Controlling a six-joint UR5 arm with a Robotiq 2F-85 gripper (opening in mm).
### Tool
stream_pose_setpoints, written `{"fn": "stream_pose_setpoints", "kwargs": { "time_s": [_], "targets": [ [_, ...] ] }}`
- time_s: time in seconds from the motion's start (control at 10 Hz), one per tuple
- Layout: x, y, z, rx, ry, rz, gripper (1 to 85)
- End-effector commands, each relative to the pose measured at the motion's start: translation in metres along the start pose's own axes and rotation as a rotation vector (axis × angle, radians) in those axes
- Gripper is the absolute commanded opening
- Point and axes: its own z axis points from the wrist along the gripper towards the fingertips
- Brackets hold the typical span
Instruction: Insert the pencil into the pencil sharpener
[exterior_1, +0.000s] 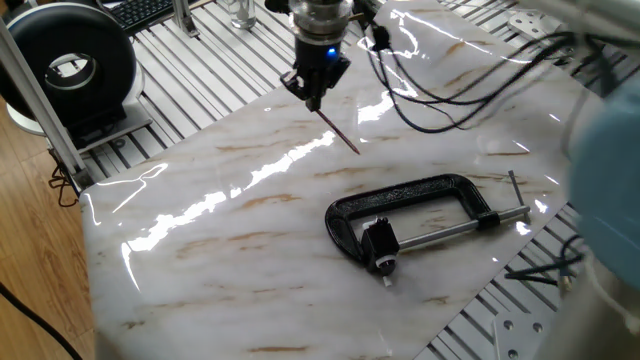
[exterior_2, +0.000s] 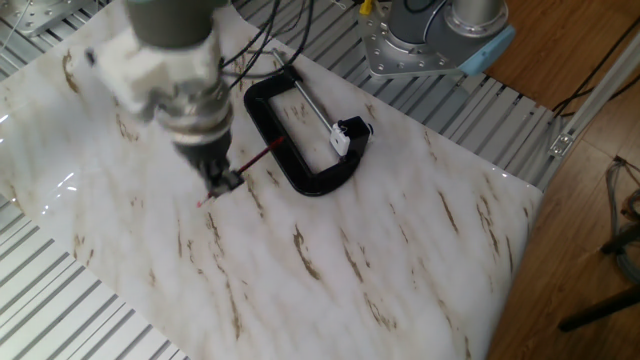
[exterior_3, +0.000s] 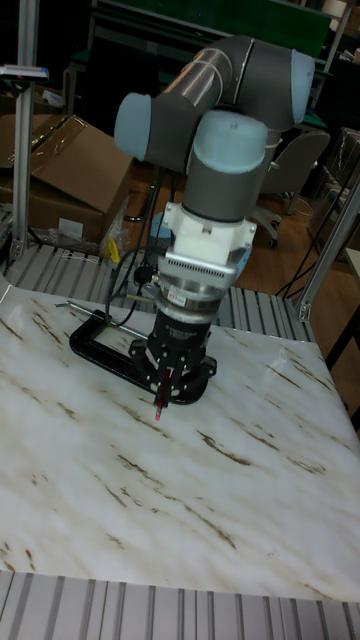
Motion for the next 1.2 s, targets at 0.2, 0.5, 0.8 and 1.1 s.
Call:
{"fn": "stream_pose_setpoints", "kwargs": {
  "time_s": [0.2,0.5,0.8,1.1],
  "targets": [
    [0.0281,0.0035,-0.0245,-0.032,-0.081,0.015,1.0],
    [0.0301,-0.0023,-0.0242,-0.008,-0.074,-0.009,1.0],
    [0.0288,-0.0029,-0.0243,-0.005,-0.079,-0.029,1.0],
    [0.0303,-0.0016,-0.0242,-0.01,-0.073,-0.03,1.0]
  ]
}}
